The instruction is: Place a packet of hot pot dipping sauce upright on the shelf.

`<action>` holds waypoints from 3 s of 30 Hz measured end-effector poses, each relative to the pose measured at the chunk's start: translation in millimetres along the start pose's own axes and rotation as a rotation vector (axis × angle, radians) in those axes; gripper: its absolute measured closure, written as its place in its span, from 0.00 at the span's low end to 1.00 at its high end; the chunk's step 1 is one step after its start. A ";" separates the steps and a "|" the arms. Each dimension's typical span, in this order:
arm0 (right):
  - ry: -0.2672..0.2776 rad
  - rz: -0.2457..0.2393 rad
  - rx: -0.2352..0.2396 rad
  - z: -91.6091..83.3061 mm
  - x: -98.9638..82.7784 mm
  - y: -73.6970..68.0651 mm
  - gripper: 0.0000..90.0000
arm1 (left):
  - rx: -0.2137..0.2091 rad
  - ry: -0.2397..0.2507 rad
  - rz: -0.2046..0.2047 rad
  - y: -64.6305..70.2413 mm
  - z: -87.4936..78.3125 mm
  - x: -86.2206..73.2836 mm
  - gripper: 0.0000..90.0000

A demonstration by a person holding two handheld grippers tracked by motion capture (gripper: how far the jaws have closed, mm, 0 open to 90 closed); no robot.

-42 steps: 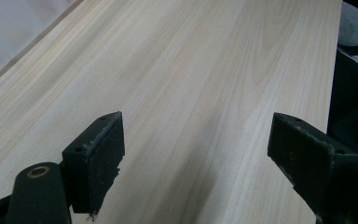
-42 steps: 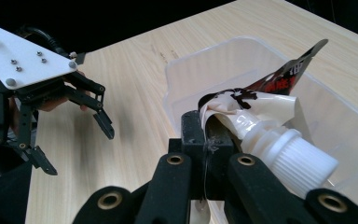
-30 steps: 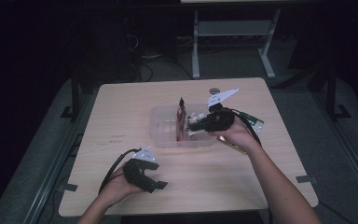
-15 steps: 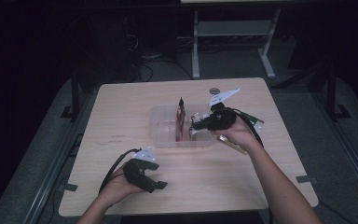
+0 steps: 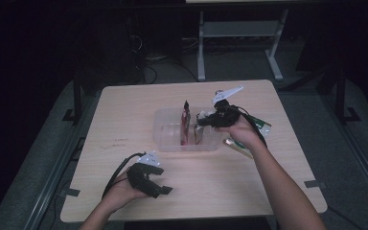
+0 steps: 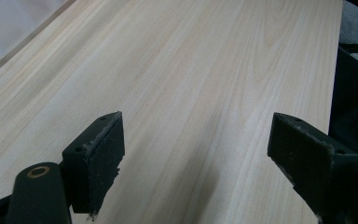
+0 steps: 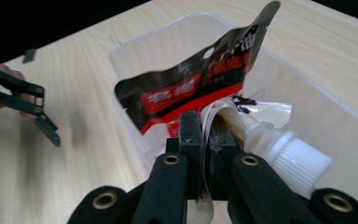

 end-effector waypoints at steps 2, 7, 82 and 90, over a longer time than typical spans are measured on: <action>-0.010 0.001 -0.007 1.6 1.4 0.9 0.96 | 0.002 0.002 -0.003 0.4 -0.4 0.0 0.20; 0.001 0.026 -0.020 2.6 0.7 3.7 0.89 | 0.001 0.002 -0.008 0.1 -1.2 -0.7 0.20; -0.198 0.137 -0.406 -24.2 -128.2 74.7 1.00 | 0.011 -0.010 -0.003 -2.0 0.8 -1.7 0.22; -0.231 0.099 -0.422 -16.6 -133.2 74.9 1.00 | 0.012 -0.016 -0.008 -2.0 2.8 -2.1 0.23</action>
Point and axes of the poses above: each handheld gripper's, and its own axes: z roughly forward along the jaws, x roughly out of its top, y roughly to its right, the point moved 4 cm from there along z, roughly forward along the jaws, and after that the axes turned 15 degrees about -x, right-handed, at the moved point
